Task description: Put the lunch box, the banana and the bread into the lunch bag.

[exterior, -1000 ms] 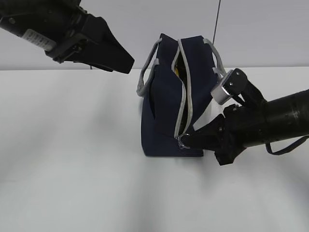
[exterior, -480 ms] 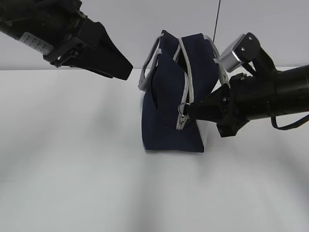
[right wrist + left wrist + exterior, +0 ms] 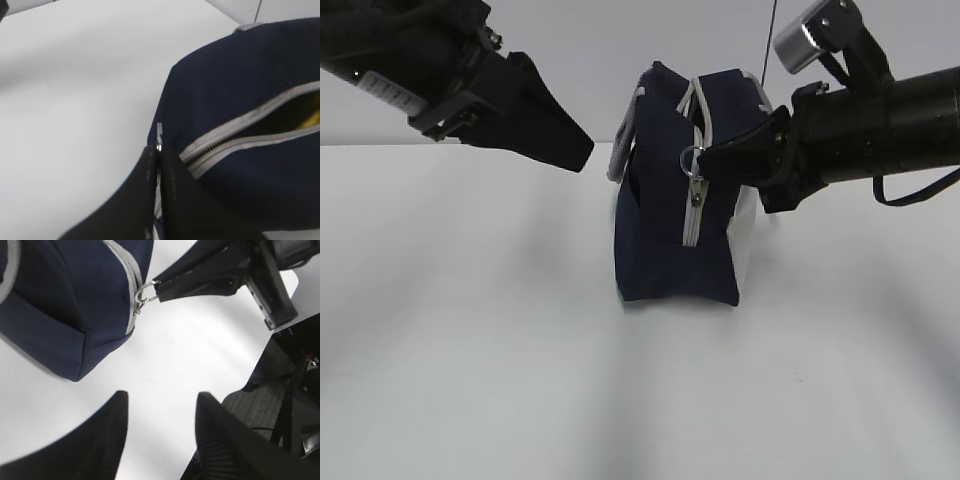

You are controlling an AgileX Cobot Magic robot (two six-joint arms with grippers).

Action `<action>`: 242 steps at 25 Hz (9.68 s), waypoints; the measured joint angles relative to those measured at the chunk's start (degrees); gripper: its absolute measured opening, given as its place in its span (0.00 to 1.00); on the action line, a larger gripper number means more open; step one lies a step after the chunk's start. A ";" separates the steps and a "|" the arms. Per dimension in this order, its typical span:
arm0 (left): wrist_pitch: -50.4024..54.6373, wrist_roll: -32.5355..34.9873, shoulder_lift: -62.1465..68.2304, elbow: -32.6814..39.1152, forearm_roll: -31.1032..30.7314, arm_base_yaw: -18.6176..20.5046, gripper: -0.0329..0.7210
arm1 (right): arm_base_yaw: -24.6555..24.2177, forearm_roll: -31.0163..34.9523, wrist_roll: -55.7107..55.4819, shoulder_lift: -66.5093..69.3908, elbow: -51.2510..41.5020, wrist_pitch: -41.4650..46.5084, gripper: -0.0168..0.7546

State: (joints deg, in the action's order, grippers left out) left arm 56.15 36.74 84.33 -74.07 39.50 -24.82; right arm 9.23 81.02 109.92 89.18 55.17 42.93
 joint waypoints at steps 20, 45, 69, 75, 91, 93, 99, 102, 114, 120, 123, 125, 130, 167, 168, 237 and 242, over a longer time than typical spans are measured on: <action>-1.27 8.63 0.00 0.71 2.10 0.00 0.48 | 0.00 2.29 -1.45 0.00 7.44 -7.05 0.00; -18.74 78.53 17.04 17.87 60.80 0.00 0.61 | 0.00 0.41 -2.37 1.09 7.44 -3.88 0.00; -19.54 77.05 21.78 11.14 60.80 0.00 0.06 | 0.00 -0.15 -2.98 1.37 7.54 -3.76 0.00; -18.65 74.35 21.78 11.14 60.80 0.00 0.06 | 0.00 -0.28 -4.46 1.37 8.96 -3.76 0.00; -15.54 67.47 21.78 13.14 55.95 0.00 0.06 | 0.00 -9.04 -11.04 2.08 16.69 -2.02 0.00; -15.03 66.85 21.78 13.14 54.50 0.05 0.06 | -0.12 -11.93 -11.89 2.77 18.01 0.74 0.00; -13.80 64.66 21.78 13.49 50.65 0.05 0.06 | -4.82 -14.58 -17.24 9.07 25.02 15.02 0.00; -13.47 63.25 21.78 13.49 49.16 0.05 0.06 | -6.93 -15.58 -19.47 11.78 28.03 17.37 0.00; -10.60 61.22 21.78 13.49 45.35 0.05 0.05 | -7.63 -16.21 -24.70 21.42 39.04 19.74 0.00; -10.04 59.74 21.78 13.49 44.77 0.09 0.05 | -7.63 -16.61 -27.86 25.46 43.49 20.22 0.00; -8.78 58.06 21.78 13.49 44.88 0.09 0.05 | -7.63 -16.72 -28.26 25.73 44.83 23.13 0.00; -7.80 53.15 21.78 13.49 45.88 0.17 0.10 | -7.66 -17.21 -28.48 25.73 45.67 25.40 0.00; -5.04 41.12 21.78 13.49 50.74 2.89 0.63 | -7.66 -20.94 -30.57 25.73 47.23 26.49 0.00; -14.87 23.96 19.48 9.54 57.50 1.80 0.05 | -7.75 -23.44 -32.61 25.73 47.23 26.72 0.00; -14.66 23.96 19.48 9.54 57.44 1.80 0.05 | -7.75 -23.21 -32.66 25.82 47.23 26.72 0.00; -5.69 7.57 19.01 2.20 43.93 13.32 0.72 | -7.75 -19.05 -31.26 44.35 65.74 24.51 0.00; -6.73 1.88 24.21 -6.09 41.40 10.89 0.71 | -7.75 -19.05 -31.04 44.35 65.74 24.51 0.00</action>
State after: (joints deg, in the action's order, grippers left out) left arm 49.42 38.62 108.55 -80.16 80.90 -13.93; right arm 1.49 61.98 78.88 133.54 120.91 67.44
